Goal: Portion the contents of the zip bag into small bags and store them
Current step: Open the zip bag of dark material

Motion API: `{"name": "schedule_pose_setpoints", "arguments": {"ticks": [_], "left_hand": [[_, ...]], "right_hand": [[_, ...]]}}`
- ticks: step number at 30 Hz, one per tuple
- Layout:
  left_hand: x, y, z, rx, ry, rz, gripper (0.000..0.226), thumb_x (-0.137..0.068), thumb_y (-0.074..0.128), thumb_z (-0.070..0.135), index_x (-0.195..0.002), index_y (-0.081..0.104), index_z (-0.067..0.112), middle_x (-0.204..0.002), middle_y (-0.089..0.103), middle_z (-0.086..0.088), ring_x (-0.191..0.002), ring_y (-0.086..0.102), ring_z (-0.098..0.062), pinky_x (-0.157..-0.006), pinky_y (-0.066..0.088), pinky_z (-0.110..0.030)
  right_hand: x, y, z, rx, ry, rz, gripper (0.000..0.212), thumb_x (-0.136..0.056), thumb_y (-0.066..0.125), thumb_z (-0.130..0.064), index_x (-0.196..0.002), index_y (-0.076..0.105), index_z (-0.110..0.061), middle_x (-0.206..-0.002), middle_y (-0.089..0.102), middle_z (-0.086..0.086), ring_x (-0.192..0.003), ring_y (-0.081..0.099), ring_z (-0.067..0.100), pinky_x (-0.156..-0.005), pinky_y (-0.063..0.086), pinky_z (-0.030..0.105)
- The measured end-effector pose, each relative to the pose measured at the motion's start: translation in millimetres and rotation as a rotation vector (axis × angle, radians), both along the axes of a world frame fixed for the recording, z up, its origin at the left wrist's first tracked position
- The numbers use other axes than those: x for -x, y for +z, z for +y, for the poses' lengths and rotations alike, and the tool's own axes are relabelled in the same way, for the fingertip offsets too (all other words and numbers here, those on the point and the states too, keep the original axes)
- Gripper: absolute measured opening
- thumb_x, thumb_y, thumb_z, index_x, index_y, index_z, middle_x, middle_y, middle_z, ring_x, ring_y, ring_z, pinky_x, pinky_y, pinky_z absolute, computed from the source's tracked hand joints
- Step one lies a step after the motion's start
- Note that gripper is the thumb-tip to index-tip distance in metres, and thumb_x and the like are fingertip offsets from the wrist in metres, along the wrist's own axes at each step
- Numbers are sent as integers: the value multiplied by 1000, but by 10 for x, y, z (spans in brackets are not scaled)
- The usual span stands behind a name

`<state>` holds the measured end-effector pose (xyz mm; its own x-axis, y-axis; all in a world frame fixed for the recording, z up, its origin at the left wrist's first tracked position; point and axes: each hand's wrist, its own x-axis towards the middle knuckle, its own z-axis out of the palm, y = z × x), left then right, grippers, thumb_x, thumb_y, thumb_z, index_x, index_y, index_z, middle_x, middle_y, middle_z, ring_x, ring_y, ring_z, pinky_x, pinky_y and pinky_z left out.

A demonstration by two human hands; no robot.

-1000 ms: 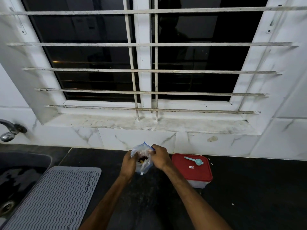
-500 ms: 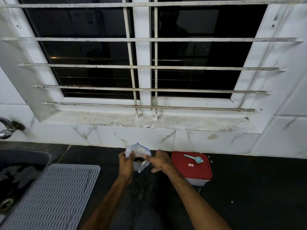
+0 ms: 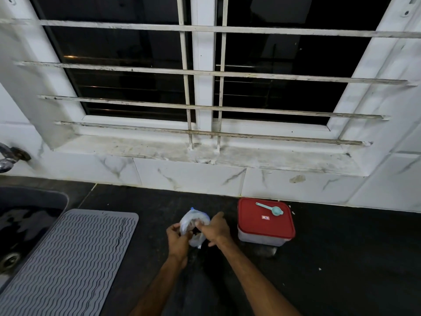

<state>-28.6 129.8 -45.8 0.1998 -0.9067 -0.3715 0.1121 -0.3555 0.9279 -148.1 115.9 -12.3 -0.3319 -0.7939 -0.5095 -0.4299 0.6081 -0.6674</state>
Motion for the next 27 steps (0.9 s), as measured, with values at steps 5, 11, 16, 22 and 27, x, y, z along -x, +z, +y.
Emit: {"name": "schedule_pose_setpoints", "arguments": {"ticks": [5, 11, 16, 22, 27], "left_hand": [[-22, -105, -10, 24, 17, 49, 49, -80, 68, -11, -122, 44, -3, -113, 58, -21, -96, 61, -31, -73, 55, -36], [-76, -111, -175, -66, -154, -104, 21, -87, 73, 16, -102, 71, 1, -91, 72, -10, -90, 70, -28, -68, 52, -29], [-60, -113, -378, -160, 35, -20, 25, -94, 57, 0, -116, 61, -12, -107, 65, -28, -100, 64, -41, -80, 52, -42], [-51, -144, -368, -66, 64, -37, 18, -92, 57, -2, -109, 61, -6, -104, 66, -23, -94, 64, -34, -73, 49, -34], [-201, -351, -330, -54, -251, -144, 72, -61, 90, 38, -114, 57, 1, -104, 70, -16, -93, 70, -29, -74, 60, -38]], "right_hand": [[-9, -139, 14, -109, 18, 10, 57, -90, 66, -25, -136, 46, 2, -118, 64, 22, -80, 71, 30, -60, 62, 40], [19, -240, 66, 65, 220, 119, 19, -90, 51, -11, -102, 64, -6, -106, 67, 11, -97, 65, 25, -74, 46, 28], [-25, -410, 35, 182, 124, 35, 10, -80, 49, 0, -82, 58, -5, -81, 61, 6, -76, 55, 16, -63, 46, 34], [-30, -442, -26, 30, -168, -235, 10, -88, 55, -5, -90, 62, -11, -93, 67, 10, -78, 66, 21, -70, 61, 36], [28, -509, -1, -39, -210, -332, 10, -91, 59, -10, -101, 61, -8, -103, 68, 16, -82, 70, 23, -62, 61, 30]]}}
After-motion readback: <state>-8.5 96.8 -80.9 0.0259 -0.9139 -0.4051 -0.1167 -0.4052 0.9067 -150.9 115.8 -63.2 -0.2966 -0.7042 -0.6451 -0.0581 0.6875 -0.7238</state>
